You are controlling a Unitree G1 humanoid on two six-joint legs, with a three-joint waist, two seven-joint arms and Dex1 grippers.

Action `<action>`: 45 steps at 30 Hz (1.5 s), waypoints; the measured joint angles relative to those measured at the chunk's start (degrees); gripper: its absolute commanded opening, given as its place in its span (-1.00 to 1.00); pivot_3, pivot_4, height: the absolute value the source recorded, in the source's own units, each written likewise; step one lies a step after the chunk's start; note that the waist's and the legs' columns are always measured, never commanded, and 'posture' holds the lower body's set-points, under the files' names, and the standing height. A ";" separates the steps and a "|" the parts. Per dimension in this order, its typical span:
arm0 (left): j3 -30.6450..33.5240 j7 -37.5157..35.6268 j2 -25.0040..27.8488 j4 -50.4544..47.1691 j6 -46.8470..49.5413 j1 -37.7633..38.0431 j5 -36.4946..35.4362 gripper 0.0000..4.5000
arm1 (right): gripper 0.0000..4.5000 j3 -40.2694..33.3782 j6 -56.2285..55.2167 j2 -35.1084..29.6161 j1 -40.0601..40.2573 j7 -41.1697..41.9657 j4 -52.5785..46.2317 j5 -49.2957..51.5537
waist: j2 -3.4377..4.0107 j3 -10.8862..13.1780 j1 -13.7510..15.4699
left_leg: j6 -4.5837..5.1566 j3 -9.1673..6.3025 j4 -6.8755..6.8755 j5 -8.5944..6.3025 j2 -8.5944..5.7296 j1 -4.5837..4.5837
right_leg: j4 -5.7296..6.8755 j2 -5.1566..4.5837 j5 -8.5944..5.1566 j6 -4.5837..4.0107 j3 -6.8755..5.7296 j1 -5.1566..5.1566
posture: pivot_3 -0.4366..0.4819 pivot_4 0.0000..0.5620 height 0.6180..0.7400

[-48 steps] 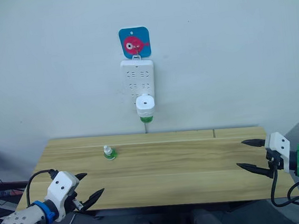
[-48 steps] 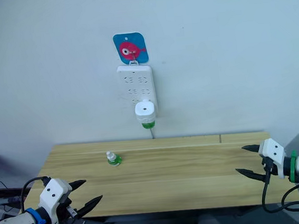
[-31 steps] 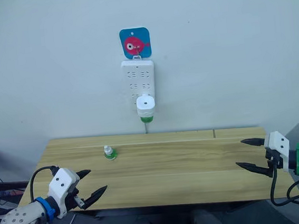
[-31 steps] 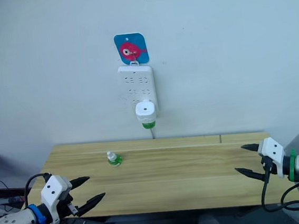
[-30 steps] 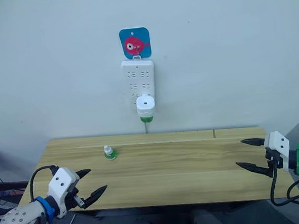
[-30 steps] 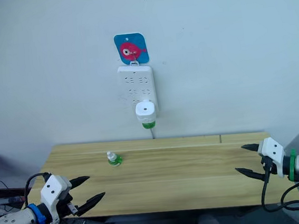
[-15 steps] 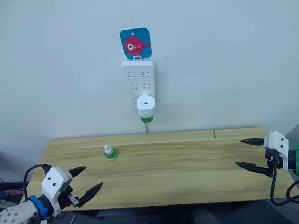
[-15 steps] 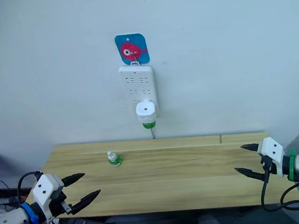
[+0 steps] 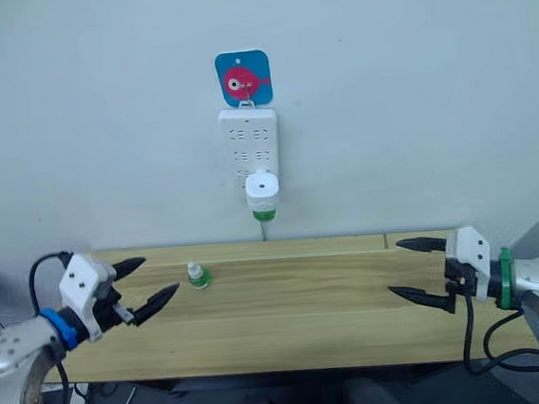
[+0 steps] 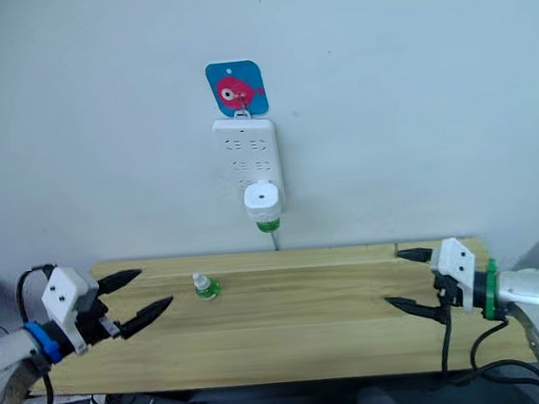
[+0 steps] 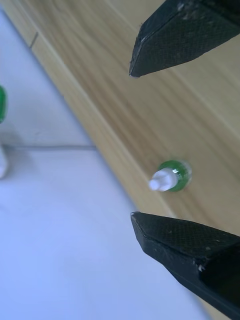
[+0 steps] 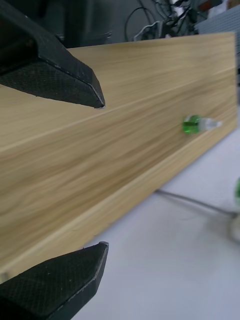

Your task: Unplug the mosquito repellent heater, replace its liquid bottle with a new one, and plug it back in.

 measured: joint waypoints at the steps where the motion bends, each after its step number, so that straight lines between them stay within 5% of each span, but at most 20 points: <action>1: -0.10 -0.16 0.15 0.41 0.73 -1.61 -0.05 1.00 | 0.99 0.51 2.34 0.17 -0.54 -1.32 -2.04 0.24 | 0.00 0.02 -0.02 | 0.00 -0.02 0.00 0.00 0.00 -0.01 | 0.00 0.01 0.00 0.00 -0.01 -0.01 | -0.08 -0.73 1.00; 6: -2.72 -1.71 1.25 4.11 5.54 -11.10 -1.73 1.00 | 0.99 1.94 15.12 0.58 -1.95 -7.59 -12.27 4.45 | -0.02 0.08 -0.06 | 0.00 -0.15 -0.02 0.00 0.00 -0.04 | 0.00 0.06 0.00 0.00 -0.09 -0.01 | -0.13 -0.69 1.00; 18: -11.87 -2.22 -2.23 21.48 0.86 -31.98 3.80 1.00 | 0.99 5.26 21.70 6.86 -7.24 -19.98 -17.98 3.65 | -0.08 0.25 -1.57 | 0.00 -0.20 -0.02 0.00 0.00 -0.15 | 0.01 0.13 0.04 0.06 -0.11 -0.10 | -0.22 -0.66 1.00; 26: -15.29 -2.17 -6.29 28.67 -2.46 -38.23 7.09 1.00 | 0.99 5.85 25.70 8.36 -11.58 -25.02 -18.59 2.39 | -0.08 0.24 -2.57 | -0.01 -0.36 0.13 0.02 -0.02 -1.17 | 0.18 0.18 0.30 -0.09 -0.15 -1.07 | -0.26 -0.65 1.00; 45: -17.52 -5.82 -11.33 48.06 -11.84 -50.92 11.25 1.00 | 0.99 6.06 32.74 9.35 -12.41 -28.78 -24.02 4.51 | -0.06 0.30 -3.12 | 0.03 -0.54 0.28 0.07 -0.09 -1.15 | 0.53 0.24 0.15 0.14 -0.25 -1.09 | -0.35 -0.61 1.00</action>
